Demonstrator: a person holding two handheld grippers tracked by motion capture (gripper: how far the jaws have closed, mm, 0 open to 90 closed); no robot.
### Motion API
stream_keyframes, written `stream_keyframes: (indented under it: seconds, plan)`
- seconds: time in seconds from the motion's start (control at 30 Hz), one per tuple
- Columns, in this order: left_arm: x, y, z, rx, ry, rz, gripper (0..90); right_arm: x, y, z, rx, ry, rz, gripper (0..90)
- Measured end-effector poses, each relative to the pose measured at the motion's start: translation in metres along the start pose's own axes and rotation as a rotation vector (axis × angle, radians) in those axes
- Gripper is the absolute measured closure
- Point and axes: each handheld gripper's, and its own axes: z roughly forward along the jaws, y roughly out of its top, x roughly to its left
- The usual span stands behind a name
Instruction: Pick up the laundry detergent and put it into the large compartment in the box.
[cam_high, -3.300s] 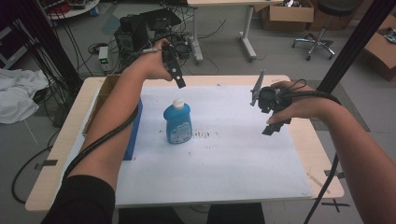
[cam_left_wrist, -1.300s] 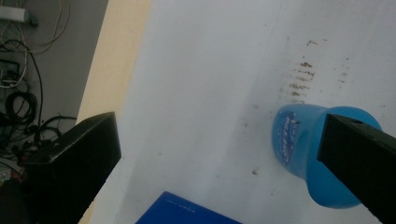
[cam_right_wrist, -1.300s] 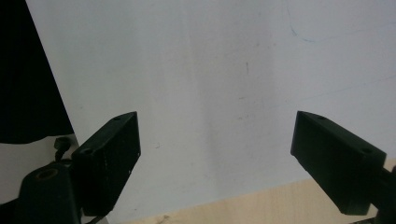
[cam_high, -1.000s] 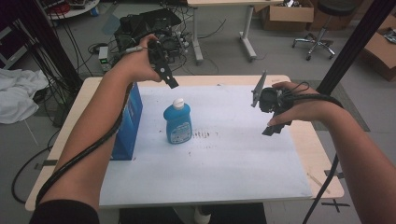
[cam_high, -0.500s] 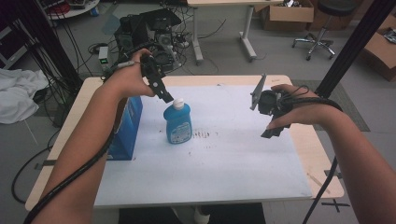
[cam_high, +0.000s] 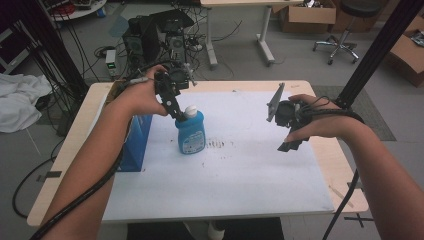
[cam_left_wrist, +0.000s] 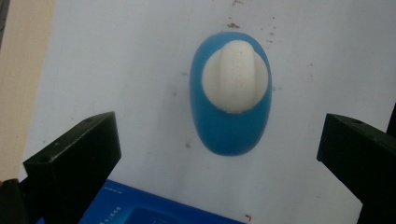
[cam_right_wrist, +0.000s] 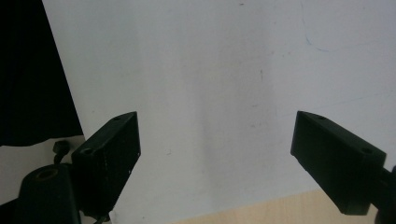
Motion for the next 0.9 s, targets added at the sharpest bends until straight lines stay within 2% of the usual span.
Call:
stream_keyframes:
  seconds: [0.57,0.9]
  plan:
    - [-0.007,0.013,0.026,0.063,-0.021,0.007,0.1,0.005,0.0,0.005,0.001,0.004,-0.002,15.8]
    - [-0.008,0.018,0.039,0.08,-0.034,0.011,0.1,0.006,-0.003,0.008,0.0,0.005,0.003,15.8]
